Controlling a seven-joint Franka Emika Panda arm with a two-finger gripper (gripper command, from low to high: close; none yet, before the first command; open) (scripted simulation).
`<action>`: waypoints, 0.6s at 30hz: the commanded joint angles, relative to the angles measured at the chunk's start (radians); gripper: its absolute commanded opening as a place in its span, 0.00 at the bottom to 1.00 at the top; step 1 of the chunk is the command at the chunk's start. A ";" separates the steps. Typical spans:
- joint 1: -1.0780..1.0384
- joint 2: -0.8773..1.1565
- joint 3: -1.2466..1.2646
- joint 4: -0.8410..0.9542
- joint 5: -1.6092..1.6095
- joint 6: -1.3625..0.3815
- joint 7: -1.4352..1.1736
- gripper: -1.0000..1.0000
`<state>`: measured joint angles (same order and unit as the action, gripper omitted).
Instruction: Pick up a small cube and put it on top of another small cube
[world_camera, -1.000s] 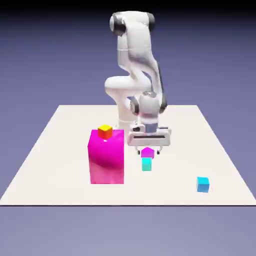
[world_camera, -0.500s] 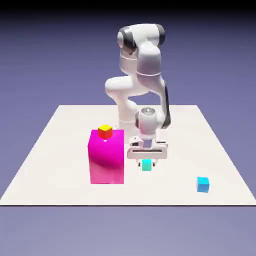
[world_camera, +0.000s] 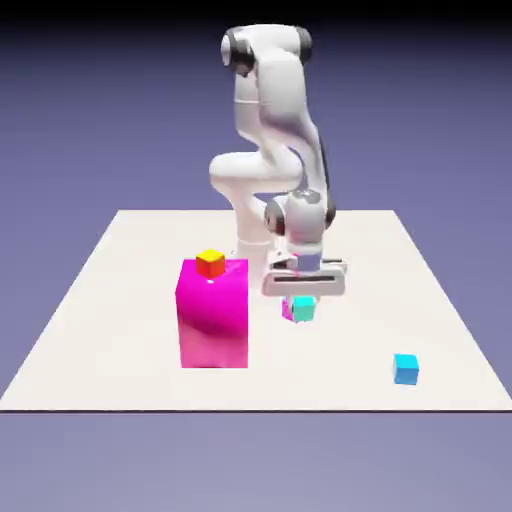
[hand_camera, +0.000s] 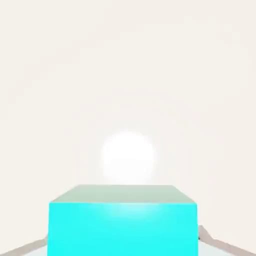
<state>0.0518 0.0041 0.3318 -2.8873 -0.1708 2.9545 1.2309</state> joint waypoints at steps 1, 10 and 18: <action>-0.003 0.021 0.017 0.036 -0.017 -0.022 0.009 0.00; -0.060 0.208 0.198 0.362 -0.177 -0.212 0.095 0.00; -0.109 0.370 0.355 0.645 -0.316 -0.377 0.170 0.00</action>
<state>-0.0572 0.3742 0.6869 -2.2424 -0.4861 2.5779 1.4000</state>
